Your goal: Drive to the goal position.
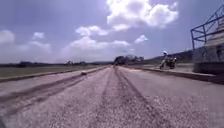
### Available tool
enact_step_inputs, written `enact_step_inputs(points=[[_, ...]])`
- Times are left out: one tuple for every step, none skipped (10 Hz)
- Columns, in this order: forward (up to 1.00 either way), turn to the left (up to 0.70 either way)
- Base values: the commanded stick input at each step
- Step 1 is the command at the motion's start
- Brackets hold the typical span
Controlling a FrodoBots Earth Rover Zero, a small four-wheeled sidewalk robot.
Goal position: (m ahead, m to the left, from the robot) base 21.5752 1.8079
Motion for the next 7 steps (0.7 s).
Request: enact_step_inputs(points=[[1.00, 0.00], [1.00, 0.25], [1.00, 0.16], [1.00, 0.04], [1.00, 0.00], [1.00, 0.00], [1.00, 0.00]])
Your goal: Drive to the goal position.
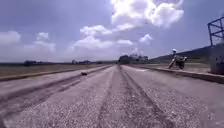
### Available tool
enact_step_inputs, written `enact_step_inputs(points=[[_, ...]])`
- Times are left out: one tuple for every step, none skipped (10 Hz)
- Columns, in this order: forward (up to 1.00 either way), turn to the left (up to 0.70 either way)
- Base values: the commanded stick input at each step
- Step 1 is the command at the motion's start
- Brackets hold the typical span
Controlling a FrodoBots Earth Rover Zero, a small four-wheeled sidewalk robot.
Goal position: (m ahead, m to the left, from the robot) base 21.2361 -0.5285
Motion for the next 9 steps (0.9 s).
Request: enact_step_inputs(points=[[1.00, 0.00], [1.00, 0.00], [1.00, 0.00], [1.00, 0.00], [1.00, 0.00], [1.00, 0.00], [1.00, 0.00], [1.00, 0.00], [1.00, 0.00]])
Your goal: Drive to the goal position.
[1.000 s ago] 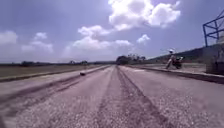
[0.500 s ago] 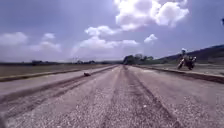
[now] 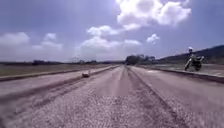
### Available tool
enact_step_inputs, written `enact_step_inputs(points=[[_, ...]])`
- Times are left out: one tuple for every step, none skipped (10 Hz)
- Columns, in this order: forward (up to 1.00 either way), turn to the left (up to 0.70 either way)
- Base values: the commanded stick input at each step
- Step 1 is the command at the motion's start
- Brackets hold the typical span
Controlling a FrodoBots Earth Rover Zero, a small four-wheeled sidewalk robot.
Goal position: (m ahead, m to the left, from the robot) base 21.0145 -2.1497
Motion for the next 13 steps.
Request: enact_step_inputs(points=[[1.00, 0.00], [0.96, 0.00], [0.00, 0.00], [0.00, 0.00], [0.00, 0.00], [0.00, 0.00], [0.00, 0.00], [0.00, 0.00], [0.00, 0.00], [0.02, 0.00], [0.79, 0.00], [1.00, 0.00], [1.00, 0.00]])
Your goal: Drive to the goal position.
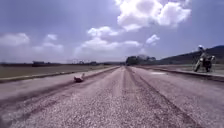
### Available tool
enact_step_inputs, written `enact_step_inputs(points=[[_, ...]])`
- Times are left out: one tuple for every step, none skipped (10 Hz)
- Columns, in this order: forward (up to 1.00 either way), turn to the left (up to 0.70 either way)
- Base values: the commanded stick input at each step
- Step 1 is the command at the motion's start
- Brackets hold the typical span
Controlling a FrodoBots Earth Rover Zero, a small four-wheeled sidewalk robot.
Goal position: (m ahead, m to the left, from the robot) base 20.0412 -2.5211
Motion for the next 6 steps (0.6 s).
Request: enact_step_inputs(points=[[1.00, 0.00], [1.00, 0.00], [1.00, 0.00], [1.00, 0.00], [1.00, 0.00], [1.00, 0.00]])
